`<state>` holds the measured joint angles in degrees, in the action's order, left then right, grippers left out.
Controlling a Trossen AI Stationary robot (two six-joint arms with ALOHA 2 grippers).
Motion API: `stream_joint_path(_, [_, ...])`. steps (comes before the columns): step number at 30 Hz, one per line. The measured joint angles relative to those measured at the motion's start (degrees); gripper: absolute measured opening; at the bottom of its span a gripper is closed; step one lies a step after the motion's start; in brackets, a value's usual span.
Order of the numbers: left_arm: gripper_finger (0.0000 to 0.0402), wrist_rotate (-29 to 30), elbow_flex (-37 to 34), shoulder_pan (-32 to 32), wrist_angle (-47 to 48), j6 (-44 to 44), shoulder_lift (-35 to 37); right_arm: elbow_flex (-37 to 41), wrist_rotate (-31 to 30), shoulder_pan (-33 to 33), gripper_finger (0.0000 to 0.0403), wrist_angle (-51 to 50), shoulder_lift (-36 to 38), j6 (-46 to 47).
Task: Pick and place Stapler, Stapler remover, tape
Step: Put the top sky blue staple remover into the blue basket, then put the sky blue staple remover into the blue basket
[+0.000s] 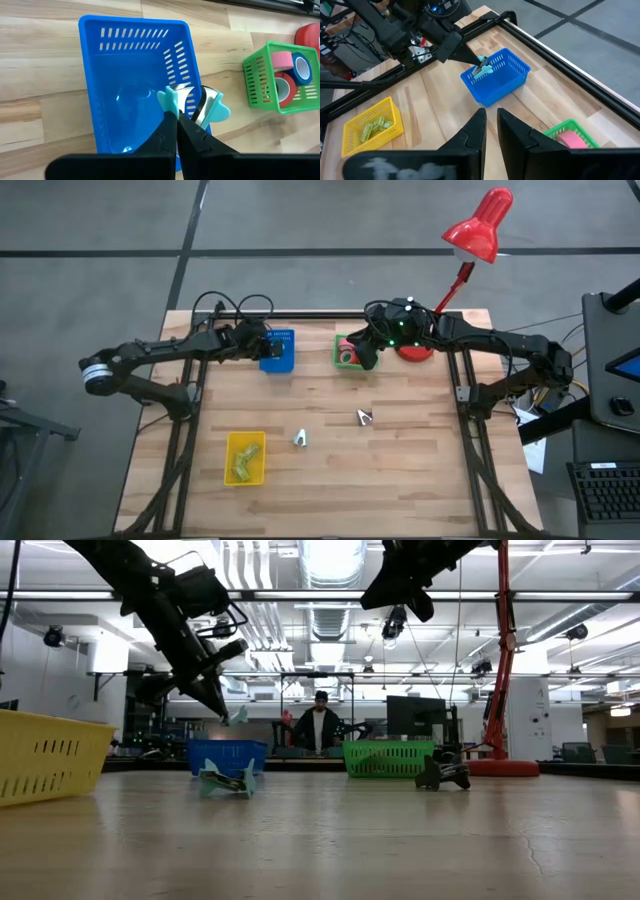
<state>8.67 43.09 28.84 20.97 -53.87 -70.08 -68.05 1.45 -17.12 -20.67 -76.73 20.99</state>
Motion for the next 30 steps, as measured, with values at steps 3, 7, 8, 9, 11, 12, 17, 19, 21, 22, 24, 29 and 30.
stream_joint_path(3, [0.0002, 0.0, -0.1, 0.0, 0.01, 0.08, 0.0, 0.0, 0.0, 0.0, 0.0043, 0.0, 0.0, 0.02])
stream_joint_path(7, [0.0003, 0.0, -0.13, 0.02, 0.0, 0.06, 0.0, 0.0, 0.0, 0.0, 0.0043, 0.0, 0.0, 0.02])
stream_joint_path(8, [0.0003, 0.0, -0.13, 0.04, 0.02, 0.07, 0.0, 0.0, 0.01, 0.0, 0.0043, -0.01, 0.0, 0.02])
stream_joint_path(9, [0.0003, 0.0, -0.13, 0.04, 0.02, 0.07, 0.0, 0.0, 0.02, 0.0, 0.0043, 0.0, 0.0, 0.02])
stream_joint_path(11, [0.0002, 0.05, -0.13, 0.15, 0.0, 0.12, 0.0, 0.0, 0.02, 0.0, 0.0043, 0.0, 0.0, 0.02])
stream_joint_path(12, [0.0002, 0.08, -0.13, 0.27, 0.02, 0.3, 0.0, 0.0, 0.04, 0.0, 0.0043, 0.0, 0.0, 0.02])
stream_joint_path(17, [0.0005, 1.77, -0.39, 0.44, 0.42, 2.45, -0.39, 0.13, 0.04, 0.0, 0.0043, 0.0, 0.0, -0.17])
stream_joint_path(19, [0.0009, 1.91, -0.66, 0.58, 0.1, 3.28, -1.39, 0.36, 0.04, 0.0, 0.0043, -0.03, 0.0, -0.17])
stream_joint_path(21, [0.0014, 1.46, -0.84, 0.59, -0.65, 3.84, -2.65, 0.63, 0.04, 0.0, 0.0043, -0.04, 0.0, -0.15])
stream_joint_path(22, [0.0018, 1.09, -0.88, 0.6, -0.95, 3.94, -3.24, 0.73, 0.04, 0.0, 0.0043, -0.04, 0.0, -0.1])
stream_joint_path(24, [0.0025, 0.0, -0.9, 0.61, -1.01, 3.1, -4.57, 0.83, 0.05, 0.0, 0.0043, -0.09, 0.0, 0.0])
stream_joint_path(29, [0.0046, -0.64, 0.0, 0.68, -1.15, 1.39, -5.71, 0.83, 0.36, 0.0, 0.0043, -0.07, 0.02, 0.59])
stream_joint_path(30, [0.0054, -0.66, 0.14, 0.68, -1.17, 1.4, -5.73, 0.84, 0.39, 0.0, 0.0043, -0.07, 0.02, 0.62])
